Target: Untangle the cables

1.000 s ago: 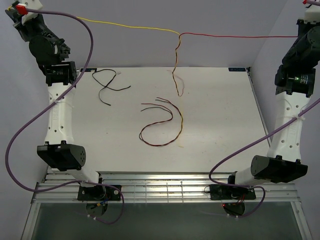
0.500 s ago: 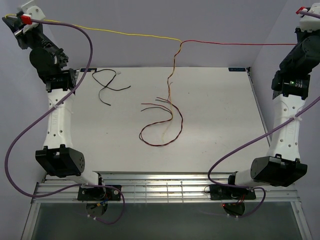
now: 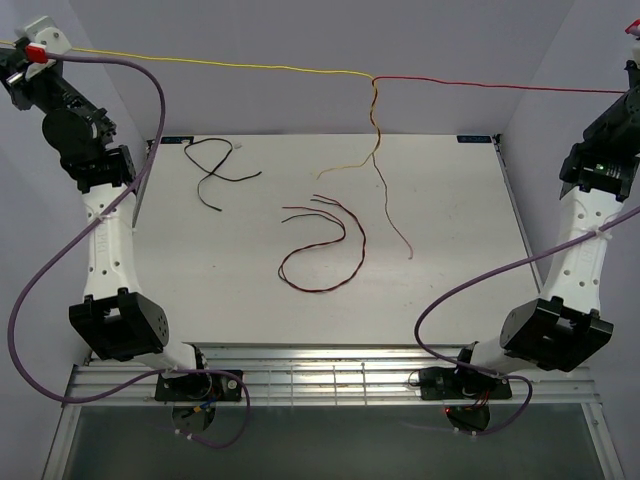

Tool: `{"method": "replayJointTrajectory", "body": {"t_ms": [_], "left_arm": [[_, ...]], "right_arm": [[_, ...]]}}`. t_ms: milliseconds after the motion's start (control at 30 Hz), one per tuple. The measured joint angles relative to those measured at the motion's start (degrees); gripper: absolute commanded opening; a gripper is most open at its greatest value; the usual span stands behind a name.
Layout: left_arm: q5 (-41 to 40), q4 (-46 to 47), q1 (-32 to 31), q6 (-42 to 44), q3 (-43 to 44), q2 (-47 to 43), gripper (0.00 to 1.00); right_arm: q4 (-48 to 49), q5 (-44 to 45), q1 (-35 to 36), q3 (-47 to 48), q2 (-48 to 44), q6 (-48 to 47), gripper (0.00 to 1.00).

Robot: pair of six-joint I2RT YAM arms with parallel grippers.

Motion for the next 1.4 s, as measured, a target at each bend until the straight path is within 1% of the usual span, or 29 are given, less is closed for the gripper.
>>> {"method": "replayJointTrajectory", "body": {"t_ms": [300, 533, 767, 867, 933, 1033, 1167, 1267, 1400], "left_arm": [[1.92, -1.90, 4.33, -4.37, 0.37, 0.90, 0.00], [3.26, -4.26, 7.04, -7.39, 0.37, 1.42, 0.00], [4.11, -4.33, 9.03, -9.42, -0.28, 1.42, 0.00], [4.39, -6.05, 9.51, -11.32, -0.48, 1.42, 0.00], [5.38, -9.97, 9.66, -14.71, 0.37, 1.42, 0.00], [10.69, -18.14, 9.64, -22.18, 3.23, 1.46, 0.00], [21.40, -28.02, 8.61, -33.83, 7.91, 1.53, 0.00], [30.73, -32.13, 6.97, -41.83, 9.75, 1.53, 0.00], [40.44, -35.58, 4.35, -49.44, 10.84, 1.77, 0.00]], "right_arm": [[-0.07, -1.84, -2.12, 0.00, 3.54, 0.79, 0.08], [-0.13, -3.10, -4.70, 0.00, 3.69, 1.73, 0.08], [-0.48, -3.91, -5.68, 0.00, 3.69, 2.73, 0.08], [-2.12, -5.51, -5.88, 0.20, 3.69, 4.46, 0.08], [-5.99, -9.42, -6.01, 1.11, 3.69, 6.56, 0.08], [-12.41, -16.20, -4.24, 2.86, 3.67, 8.83, 0.08], [-17.75, -22.75, 3.63, 3.52, 3.19, 9.03, 0.08], [-20.52, -29.73, 9.03, 3.52, 2.75, 9.66, 0.08], [-23.19, -39.32, 10.86, 3.52, 1.44, 12.66, 0.08]]}}
